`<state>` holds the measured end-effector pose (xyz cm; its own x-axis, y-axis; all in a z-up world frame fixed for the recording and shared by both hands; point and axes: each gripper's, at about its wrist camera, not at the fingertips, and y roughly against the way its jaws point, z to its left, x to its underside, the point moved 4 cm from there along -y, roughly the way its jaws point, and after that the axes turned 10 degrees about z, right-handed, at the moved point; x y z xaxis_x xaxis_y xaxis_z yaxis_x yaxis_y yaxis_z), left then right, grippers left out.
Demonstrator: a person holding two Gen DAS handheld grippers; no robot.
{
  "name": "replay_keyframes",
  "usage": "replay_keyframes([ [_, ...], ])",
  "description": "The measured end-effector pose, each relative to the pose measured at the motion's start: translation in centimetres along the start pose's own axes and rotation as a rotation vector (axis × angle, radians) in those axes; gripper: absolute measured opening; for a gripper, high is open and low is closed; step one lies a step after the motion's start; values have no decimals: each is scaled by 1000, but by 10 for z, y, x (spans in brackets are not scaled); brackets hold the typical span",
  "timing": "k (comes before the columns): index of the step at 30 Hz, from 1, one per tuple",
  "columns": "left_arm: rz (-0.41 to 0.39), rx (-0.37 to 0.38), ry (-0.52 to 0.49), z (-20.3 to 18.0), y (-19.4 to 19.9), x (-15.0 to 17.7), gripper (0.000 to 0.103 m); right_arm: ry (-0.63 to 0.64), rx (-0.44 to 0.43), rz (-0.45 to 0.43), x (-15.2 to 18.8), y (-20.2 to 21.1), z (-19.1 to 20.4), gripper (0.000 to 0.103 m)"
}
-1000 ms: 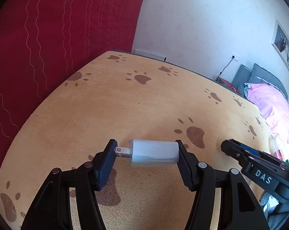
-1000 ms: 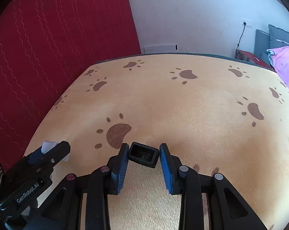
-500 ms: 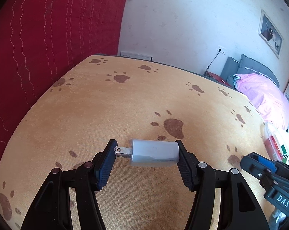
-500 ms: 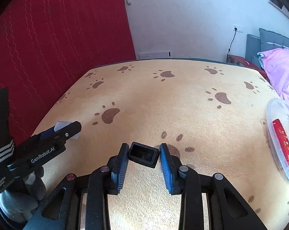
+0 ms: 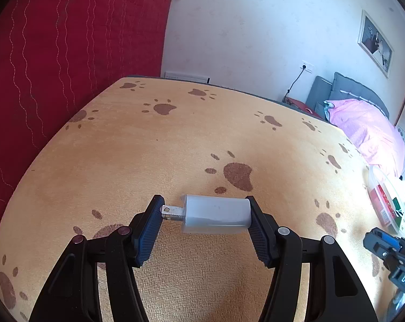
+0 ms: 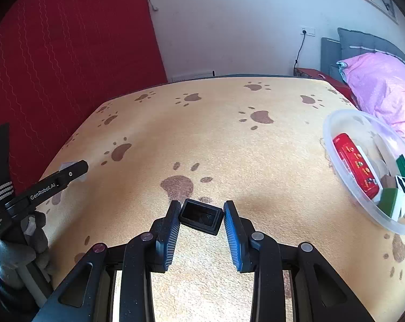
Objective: Organize rigid objects
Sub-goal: 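Carry the black cap over the clear bowl and lower it in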
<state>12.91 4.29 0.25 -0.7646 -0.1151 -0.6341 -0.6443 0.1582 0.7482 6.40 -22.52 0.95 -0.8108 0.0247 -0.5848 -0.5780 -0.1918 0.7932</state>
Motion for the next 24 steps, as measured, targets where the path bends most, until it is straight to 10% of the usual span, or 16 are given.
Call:
replay_keyframes([
  [24,26,2,-27,-7,-2,3,61,-286,170,-117,12,60,-135,35],
])
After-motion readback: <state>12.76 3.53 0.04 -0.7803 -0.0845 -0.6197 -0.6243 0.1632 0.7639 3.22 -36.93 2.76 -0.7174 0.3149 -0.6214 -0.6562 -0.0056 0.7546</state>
